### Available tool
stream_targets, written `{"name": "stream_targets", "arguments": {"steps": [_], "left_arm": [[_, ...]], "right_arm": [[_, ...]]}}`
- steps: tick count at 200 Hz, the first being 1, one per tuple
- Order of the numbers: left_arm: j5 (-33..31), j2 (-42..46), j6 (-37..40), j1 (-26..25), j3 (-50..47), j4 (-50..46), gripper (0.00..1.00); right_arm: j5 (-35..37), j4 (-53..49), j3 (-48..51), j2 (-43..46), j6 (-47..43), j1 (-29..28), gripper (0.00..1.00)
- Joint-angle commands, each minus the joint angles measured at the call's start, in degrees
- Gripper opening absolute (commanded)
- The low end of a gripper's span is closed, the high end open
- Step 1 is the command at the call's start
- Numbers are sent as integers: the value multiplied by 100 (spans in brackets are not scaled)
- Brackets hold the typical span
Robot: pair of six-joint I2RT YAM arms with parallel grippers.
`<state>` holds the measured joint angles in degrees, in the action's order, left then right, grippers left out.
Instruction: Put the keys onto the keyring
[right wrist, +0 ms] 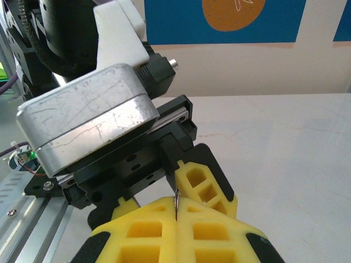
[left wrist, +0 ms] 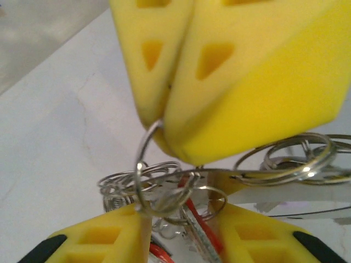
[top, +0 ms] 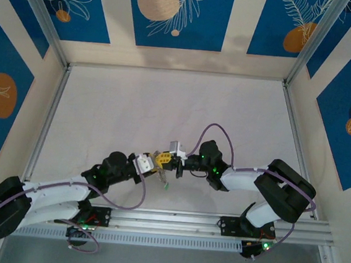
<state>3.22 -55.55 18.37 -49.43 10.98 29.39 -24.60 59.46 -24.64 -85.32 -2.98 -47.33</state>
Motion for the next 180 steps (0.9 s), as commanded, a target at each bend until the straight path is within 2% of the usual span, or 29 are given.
{"name": "stream_targets", "arguments": {"steps": [1, 28, 67, 139, 180], "left_arm": [[-248, 287, 187, -49, 110, 12, 23], [-239, 506, 216, -50, 171, -424, 10], [-294, 677, 306, -50, 299, -956, 0], [5, 507, 791, -59, 1395, -2516, 0], [494, 191, 1192, -61, 2328, -3850, 0]], "right_arm": [[18, 111, -38, 111, -60, -21, 0], [76, 112, 4, 147, -68, -17, 0], [186, -1, 84, 267, -138, -11, 0], [860, -1164, 102, 852, -1057, -202, 0], [1360, -1440, 140, 1056, -1469, -298, 0]]}}
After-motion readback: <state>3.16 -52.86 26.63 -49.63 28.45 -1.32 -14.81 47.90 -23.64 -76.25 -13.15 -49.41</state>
